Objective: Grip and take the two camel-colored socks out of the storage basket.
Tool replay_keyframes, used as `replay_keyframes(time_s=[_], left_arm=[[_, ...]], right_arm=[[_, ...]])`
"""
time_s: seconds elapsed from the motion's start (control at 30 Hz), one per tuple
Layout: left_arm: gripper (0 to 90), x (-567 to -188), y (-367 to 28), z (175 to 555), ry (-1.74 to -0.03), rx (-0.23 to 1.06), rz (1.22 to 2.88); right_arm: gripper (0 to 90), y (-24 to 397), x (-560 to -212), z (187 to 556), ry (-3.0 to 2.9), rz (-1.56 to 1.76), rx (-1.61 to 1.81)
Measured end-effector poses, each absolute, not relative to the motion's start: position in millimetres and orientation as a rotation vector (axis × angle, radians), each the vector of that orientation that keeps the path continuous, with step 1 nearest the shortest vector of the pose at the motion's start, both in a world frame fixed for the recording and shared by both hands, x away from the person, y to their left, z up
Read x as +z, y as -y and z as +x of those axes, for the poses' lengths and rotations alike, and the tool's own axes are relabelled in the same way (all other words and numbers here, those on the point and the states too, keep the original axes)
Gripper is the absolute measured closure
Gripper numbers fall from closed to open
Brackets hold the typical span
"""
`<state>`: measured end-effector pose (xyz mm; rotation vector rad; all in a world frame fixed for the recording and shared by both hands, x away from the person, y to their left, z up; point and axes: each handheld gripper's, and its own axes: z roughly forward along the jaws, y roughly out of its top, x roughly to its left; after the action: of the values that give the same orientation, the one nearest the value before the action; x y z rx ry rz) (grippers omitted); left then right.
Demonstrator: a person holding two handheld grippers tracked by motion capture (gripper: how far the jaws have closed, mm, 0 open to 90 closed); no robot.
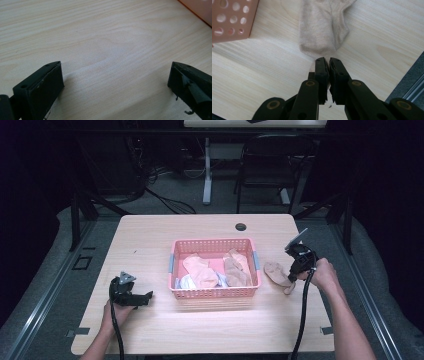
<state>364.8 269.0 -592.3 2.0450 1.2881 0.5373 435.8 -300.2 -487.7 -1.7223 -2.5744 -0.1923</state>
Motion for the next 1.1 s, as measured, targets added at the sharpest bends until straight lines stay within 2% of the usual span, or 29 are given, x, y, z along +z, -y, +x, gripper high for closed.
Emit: replay_keyframes(time_s=[0.13,0.27,0.3,0.33,0.37,0.4,0.5,0.67,1.1], left_arm=[[0.0,-592,-269,365,-1.288,0.537,2.045],[0.0,-592,-269,365,-1.288,0.537,2.045],[0.0,-592,-269,365,-1.288,0.537,2.045],[0.0,-592,-269,365,-1.288,0.537,2.045],[0.0,-592,-269,365,-1.289,0.537,2.044],[0.0,-592,-269,365,-1.289,0.537,2.045],[0.0,-592,-269,365,-1.290,0.538,2.045],[0.0,-592,-269,365,-1.290,0.537,2.045],[0.0,-592,-269,365,-1.290,0.537,2.045]], right_arm=[[71.0,304,-489,434,2.569,-1.728,-0.191],[49.3,310,-483,428,2.568,-1.748,-0.254],[41.0,311,-480,426,2.570,-1.755,-0.276],[41.0,311,-480,426,2.570,-1.755,-0.276],[36.6,312,-478,425,2.575,-1.751,-0.283],[24.5,313,-471,419,2.580,-1.768,-0.323],[15.1,315,-464,414,2.595,-1.776,-0.356],[7.2,316,-454,409,2.612,-1.756,-0.405],[7.2,304,-417,415,2.646,-1.753,-0.397]])
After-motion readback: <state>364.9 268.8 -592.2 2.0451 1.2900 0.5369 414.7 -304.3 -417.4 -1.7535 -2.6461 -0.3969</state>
